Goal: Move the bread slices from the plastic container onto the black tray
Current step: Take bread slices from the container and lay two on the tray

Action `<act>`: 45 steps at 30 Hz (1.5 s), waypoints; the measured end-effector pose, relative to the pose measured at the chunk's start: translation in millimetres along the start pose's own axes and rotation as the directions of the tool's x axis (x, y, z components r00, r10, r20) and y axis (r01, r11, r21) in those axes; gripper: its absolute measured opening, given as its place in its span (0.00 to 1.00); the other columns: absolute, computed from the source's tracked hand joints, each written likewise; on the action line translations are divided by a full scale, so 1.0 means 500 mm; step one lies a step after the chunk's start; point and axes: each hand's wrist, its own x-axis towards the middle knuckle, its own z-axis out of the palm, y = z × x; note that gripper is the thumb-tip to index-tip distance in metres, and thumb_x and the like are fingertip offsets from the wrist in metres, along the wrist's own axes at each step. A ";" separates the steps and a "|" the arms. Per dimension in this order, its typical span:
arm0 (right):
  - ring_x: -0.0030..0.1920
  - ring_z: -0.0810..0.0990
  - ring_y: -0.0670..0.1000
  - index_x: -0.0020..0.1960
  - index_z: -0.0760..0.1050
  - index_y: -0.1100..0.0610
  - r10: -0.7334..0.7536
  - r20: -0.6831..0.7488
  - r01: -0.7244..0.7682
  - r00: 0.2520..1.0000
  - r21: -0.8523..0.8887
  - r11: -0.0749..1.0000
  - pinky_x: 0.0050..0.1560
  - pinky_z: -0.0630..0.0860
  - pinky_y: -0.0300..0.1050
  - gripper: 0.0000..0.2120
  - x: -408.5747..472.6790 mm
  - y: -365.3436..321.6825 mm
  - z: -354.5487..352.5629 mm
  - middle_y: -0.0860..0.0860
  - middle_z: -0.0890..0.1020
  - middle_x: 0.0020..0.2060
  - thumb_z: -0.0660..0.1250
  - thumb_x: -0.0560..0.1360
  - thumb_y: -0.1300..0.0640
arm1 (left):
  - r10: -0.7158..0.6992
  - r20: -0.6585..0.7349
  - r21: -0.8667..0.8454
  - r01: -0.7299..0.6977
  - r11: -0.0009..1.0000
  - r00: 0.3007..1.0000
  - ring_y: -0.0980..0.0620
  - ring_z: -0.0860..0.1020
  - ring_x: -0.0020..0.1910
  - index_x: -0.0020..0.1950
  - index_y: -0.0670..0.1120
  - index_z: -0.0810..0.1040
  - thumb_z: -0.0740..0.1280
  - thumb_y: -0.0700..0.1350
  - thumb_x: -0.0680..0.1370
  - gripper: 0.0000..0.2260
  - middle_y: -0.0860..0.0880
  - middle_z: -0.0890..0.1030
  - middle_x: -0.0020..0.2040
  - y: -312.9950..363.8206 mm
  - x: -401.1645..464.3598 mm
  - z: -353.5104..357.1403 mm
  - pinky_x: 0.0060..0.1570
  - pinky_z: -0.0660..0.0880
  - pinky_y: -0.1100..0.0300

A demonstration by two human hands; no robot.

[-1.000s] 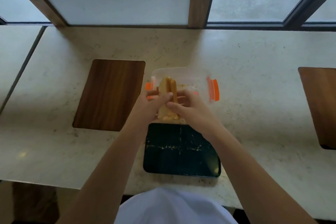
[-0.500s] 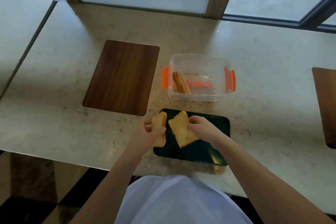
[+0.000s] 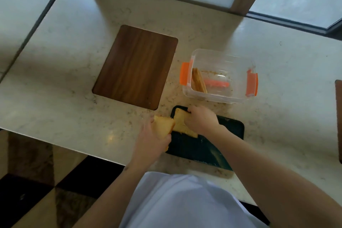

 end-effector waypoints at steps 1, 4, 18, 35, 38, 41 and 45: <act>0.54 0.79 0.56 0.61 0.77 0.53 -0.019 -0.063 0.017 0.998 -0.020 1.000 0.49 0.79 0.51 0.18 -0.008 0.006 0.009 0.52 0.81 0.55 0.65 0.73 0.49 | -0.008 0.004 0.009 0.008 1.000 1.000 0.53 0.72 0.55 0.73 0.53 0.64 0.75 0.56 0.69 0.36 0.54 0.70 0.61 -0.003 0.004 0.000 0.48 0.71 0.55; 0.63 0.75 0.60 0.68 0.72 0.54 -0.105 -0.142 0.090 0.984 -0.106 0.990 0.57 0.75 0.57 0.29 -0.039 0.022 0.038 0.55 0.77 0.63 0.72 0.71 0.43 | -0.009 0.010 0.031 0.009 0.999 1.000 0.55 0.70 0.54 0.74 0.51 0.64 0.75 0.57 0.69 0.37 0.55 0.68 0.60 -0.009 0.014 0.001 0.46 0.69 0.59; 0.68 0.67 0.61 0.68 0.70 0.57 -0.223 -0.131 0.189 0.966 -0.229 0.955 0.63 0.69 0.58 0.28 -0.055 0.015 0.044 0.57 0.70 0.70 0.73 0.71 0.51 | 0.069 0.025 0.076 -0.071 0.995 0.997 0.54 0.71 0.56 0.73 0.53 0.63 0.73 0.60 0.67 0.38 0.55 0.69 0.61 0.008 0.022 0.006 0.47 0.69 0.58; 0.48 0.86 0.48 0.53 0.84 0.51 0.080 0.127 -0.145 0.989 0.945 0.294 0.48 0.84 0.46 0.07 -0.171 0.061 0.010 0.48 0.88 0.47 0.74 0.76 0.53 | 0.572 0.398 0.315 -0.692 0.649 0.718 0.51 0.72 0.64 0.76 0.51 0.64 0.70 0.61 0.71 0.36 0.50 0.72 0.70 0.065 -0.009 0.035 0.62 0.73 0.52; 0.51 0.87 0.52 0.58 0.82 0.55 0.110 0.150 -0.163 0.983 0.979 0.124 0.51 0.84 0.49 0.10 -0.184 0.083 0.020 0.53 0.87 0.51 0.72 0.77 0.57 | 0.317 0.283 0.046 -0.343 0.938 0.905 0.54 0.72 0.64 0.76 0.51 0.66 0.69 0.64 0.75 0.33 0.53 0.72 0.70 0.064 -0.002 0.038 0.60 0.72 0.57; 0.52 0.86 0.54 0.59 0.79 0.58 0.164 0.165 -0.172 0.972 0.985 0.028 0.52 0.84 0.52 0.12 -0.192 0.099 0.032 0.56 0.86 0.54 0.73 0.77 0.61 | -0.034 0.289 -0.266 0.115 0.957 0.957 0.51 0.81 0.56 0.69 0.46 0.73 0.68 0.55 0.81 0.21 0.46 0.79 0.64 0.051 0.008 0.034 0.54 0.80 0.56; 0.52 0.86 0.55 0.58 0.77 0.60 0.231 0.170 -0.188 0.958 0.981 0.057 0.55 0.83 0.56 0.14 -0.191 0.101 0.050 0.58 0.85 0.54 0.75 0.75 0.59 | -0.099 0.366 -0.381 0.246 0.891 0.925 0.47 0.85 0.52 0.63 0.41 0.80 0.68 0.45 0.82 0.13 0.42 0.86 0.54 0.026 0.009 0.039 0.52 0.82 0.56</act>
